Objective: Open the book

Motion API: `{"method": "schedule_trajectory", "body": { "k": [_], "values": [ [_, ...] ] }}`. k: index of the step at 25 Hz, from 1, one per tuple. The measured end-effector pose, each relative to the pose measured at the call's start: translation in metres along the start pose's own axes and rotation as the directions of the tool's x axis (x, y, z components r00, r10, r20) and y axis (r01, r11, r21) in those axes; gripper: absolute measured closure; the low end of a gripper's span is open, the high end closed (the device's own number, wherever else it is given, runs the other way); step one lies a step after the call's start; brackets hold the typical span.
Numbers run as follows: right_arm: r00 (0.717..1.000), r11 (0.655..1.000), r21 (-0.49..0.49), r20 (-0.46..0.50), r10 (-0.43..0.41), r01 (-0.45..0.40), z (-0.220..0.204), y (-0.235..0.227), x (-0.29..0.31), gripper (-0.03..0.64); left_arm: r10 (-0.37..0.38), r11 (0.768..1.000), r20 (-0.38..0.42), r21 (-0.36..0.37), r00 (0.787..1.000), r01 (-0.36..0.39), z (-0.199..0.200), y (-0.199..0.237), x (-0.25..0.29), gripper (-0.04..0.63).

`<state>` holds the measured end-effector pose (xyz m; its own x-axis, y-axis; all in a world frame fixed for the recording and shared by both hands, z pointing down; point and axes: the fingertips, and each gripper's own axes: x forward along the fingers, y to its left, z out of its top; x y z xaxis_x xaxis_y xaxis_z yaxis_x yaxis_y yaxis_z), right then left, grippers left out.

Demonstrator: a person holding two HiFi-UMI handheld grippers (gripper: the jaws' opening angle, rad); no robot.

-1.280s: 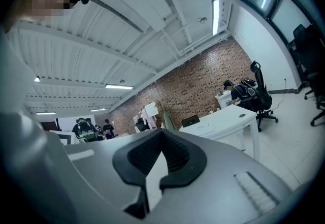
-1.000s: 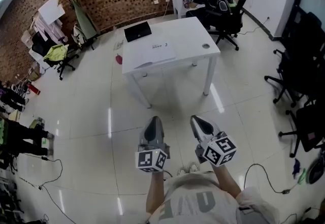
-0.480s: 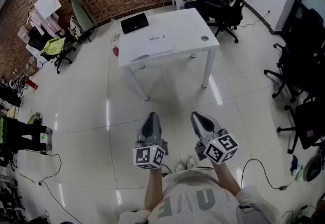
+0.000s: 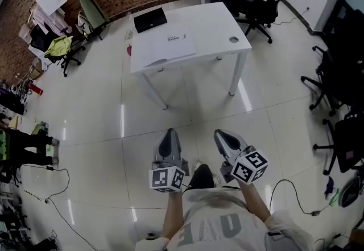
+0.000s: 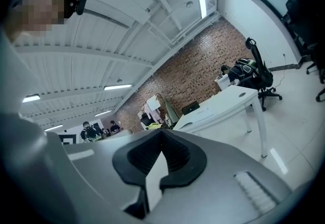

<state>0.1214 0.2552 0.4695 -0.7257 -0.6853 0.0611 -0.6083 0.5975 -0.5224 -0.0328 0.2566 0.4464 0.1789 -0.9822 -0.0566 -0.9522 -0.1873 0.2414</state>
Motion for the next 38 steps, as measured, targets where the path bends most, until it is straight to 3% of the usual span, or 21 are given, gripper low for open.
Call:
{"method": "schedule_trajectory", "body": {
  "k": [3, 7, 14, 21, 32, 36, 38],
  "values": [
    [1.0, 1.0, -0.018, -0.011, 0.006, -0.006, 0.001, -0.013, 0.027, 0.612, 0.062, 0.998, -0.024, 0.035, 0.998, -0.061, -0.008, 0.025, 0.025, 0.575],
    [1.0, 1.0, -0.025, -0.021, 0.006, -0.006, 0.012, -0.045, 0.089, 0.612, 0.077, 0.997, -0.01, 0.027, 0.997, -0.077, -0.013, 0.064, 0.085, 0.575],
    [1.0, 0.996, -0.091, 0.022, -0.02, 0.022, 0.094, -0.105, 0.241, 0.612, 0.008, 0.999, 0.033, 0.038, 0.999, -0.009, 0.023, 0.127, 0.253, 0.575],
    [0.999, 0.986, -0.167, 0.041, -0.016, 0.023, 0.157, -0.144, 0.371, 0.612, -0.038, 0.999, 0.003, 0.032, 0.999, 0.038, 0.04, 0.188, 0.392, 0.575],
    [0.997, 0.989, -0.126, -0.005, -0.075, 0.073, 0.172, -0.198, 0.435, 0.612, -0.051, 0.999, -0.056, -0.005, 0.997, 0.051, 0.016, 0.21, 0.46, 0.575],
    [0.998, 0.991, -0.122, -0.012, -0.055, 0.053, 0.17, -0.209, 0.452, 0.612, -0.065, 0.997, -0.059, 0.041, 0.996, 0.068, 0.008, 0.204, 0.468, 0.575],
    [0.997, 0.995, -0.099, -0.064, -0.038, 0.031, 0.153, -0.22, 0.464, 0.614, -0.068, 0.996, -0.069, 0.054, 0.995, 0.072, -0.003, 0.205, 0.471, 0.575]
  ]
}}
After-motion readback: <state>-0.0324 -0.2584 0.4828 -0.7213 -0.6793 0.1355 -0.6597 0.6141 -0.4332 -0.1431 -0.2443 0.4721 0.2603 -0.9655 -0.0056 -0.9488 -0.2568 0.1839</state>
